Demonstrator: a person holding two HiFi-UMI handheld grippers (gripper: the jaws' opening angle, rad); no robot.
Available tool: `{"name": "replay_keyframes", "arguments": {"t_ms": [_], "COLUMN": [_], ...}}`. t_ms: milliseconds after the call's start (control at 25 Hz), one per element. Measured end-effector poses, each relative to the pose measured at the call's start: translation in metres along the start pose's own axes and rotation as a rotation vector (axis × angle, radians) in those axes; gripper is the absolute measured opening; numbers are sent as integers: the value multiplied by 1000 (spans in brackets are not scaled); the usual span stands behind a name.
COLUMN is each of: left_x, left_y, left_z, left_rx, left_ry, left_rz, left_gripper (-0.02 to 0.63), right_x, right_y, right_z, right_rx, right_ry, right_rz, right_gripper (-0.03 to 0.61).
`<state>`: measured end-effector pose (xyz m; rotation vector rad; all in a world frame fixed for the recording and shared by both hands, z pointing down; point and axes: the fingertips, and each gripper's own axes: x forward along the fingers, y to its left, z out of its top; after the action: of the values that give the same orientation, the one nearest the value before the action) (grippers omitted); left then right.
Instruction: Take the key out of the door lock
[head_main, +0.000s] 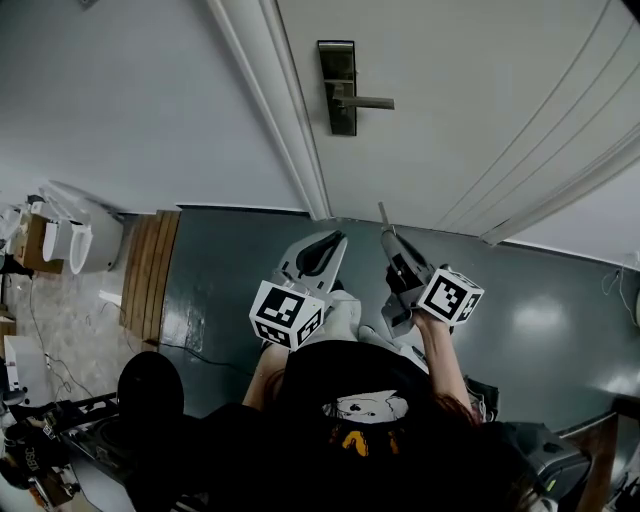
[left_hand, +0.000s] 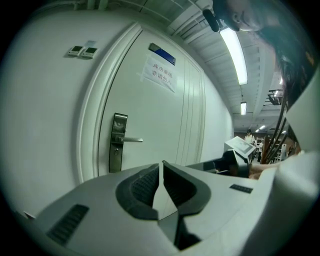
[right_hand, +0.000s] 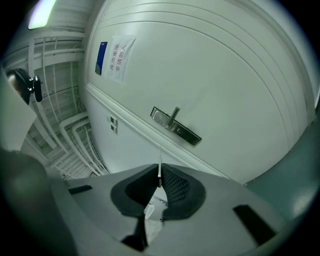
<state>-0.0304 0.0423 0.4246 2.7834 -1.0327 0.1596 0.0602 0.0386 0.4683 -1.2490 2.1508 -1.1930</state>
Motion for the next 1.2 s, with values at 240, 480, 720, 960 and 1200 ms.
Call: {"name": "replay_keyframes", "arguments": {"t_ms": [240,480,720,960,1200], "left_x": [4,-9,-7,-36,-42], "left_y": [0,-17,-16,-33,-31], "left_z": [-17,-22,-26,-28,-30], "left_rx": [-9,0,4,7,4], "left_ry": [19,24,23,24,27], "left_rz": [-6,-26,-38,-34,-32], "left_gripper": [31,31,31,31,31], "right_x": [-1,-20,-18,-40,-39], "right_y": [-7,5,8,31,35], "right_z": [-7,-17,-18,-32,-31], "right_rx": [-33,-83,-135,-182,-198], "right_ry": [7,0,2,0,-11], "right_rz": [-2,2,3,10,12], "right_gripper": [20,20,20,20,20]}}
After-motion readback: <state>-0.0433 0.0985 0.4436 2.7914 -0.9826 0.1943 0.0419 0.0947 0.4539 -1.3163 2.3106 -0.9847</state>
